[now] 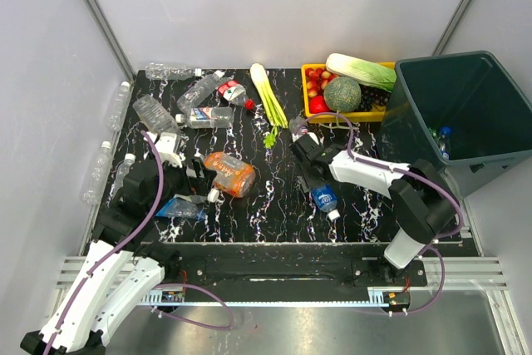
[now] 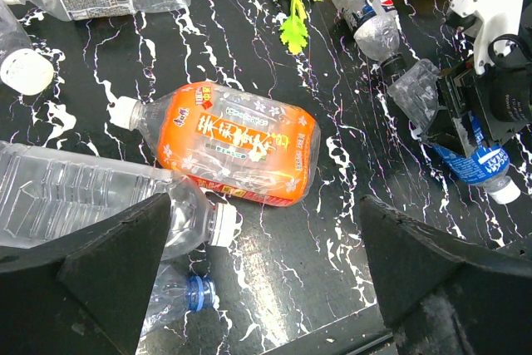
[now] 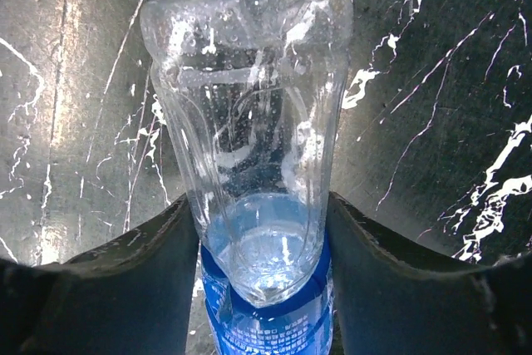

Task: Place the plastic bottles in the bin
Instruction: Pick up the plastic bottle at the center of the board.

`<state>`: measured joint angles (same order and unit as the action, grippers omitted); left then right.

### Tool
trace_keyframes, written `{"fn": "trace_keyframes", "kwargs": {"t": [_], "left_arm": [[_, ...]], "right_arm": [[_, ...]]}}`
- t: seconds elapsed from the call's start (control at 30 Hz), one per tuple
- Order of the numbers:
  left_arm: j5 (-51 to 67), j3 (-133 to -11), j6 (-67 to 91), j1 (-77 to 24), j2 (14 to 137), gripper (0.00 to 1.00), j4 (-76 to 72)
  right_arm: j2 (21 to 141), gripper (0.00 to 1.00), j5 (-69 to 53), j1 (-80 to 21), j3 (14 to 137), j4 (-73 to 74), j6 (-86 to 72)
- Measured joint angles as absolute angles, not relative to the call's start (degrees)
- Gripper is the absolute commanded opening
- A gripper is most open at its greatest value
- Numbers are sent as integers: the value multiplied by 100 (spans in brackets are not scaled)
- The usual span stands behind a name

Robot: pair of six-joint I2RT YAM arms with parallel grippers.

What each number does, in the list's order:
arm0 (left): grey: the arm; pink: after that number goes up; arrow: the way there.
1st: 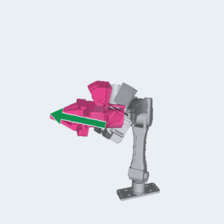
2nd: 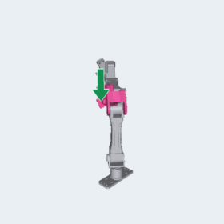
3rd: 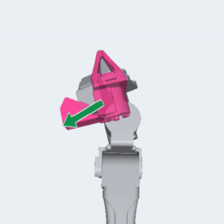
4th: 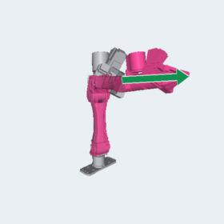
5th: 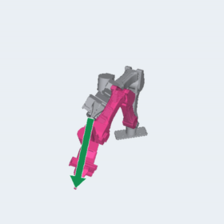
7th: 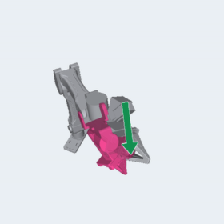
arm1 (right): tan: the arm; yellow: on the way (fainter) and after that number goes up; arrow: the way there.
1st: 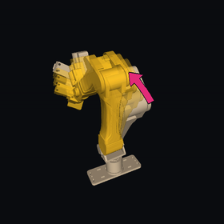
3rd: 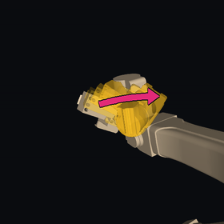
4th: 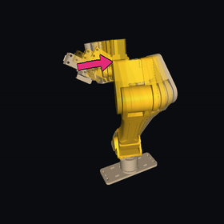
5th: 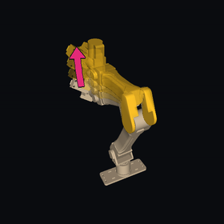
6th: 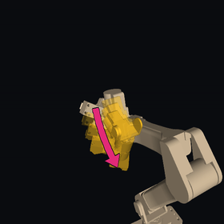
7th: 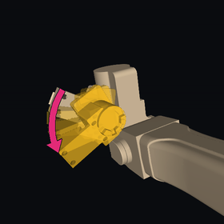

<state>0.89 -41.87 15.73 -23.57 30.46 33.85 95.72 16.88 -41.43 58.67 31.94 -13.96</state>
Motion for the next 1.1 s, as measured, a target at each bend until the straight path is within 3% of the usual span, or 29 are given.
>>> {"fn": "trace_keyframes", "kwargs": {"t": [0.33,0.57,0.87,1.1], "left_arm": [[89,-4187,1573,-2357,3063,99,3385],[89,-4187,1573,-2357,3065,99,3385],[89,-4185,1573,-2357,3094,99,3385],[95,-4187,1573,-2357,3129,99,3382]], "right_arm": [[8997,55,1396,-4143,5966,3208,-1391],[8523,52,1479,-4143,7081,3376,-1072],[8012,52,2897,-4134,8707,2943,285],[7338,51,4204,-4053,8855,1240,2040]]}}
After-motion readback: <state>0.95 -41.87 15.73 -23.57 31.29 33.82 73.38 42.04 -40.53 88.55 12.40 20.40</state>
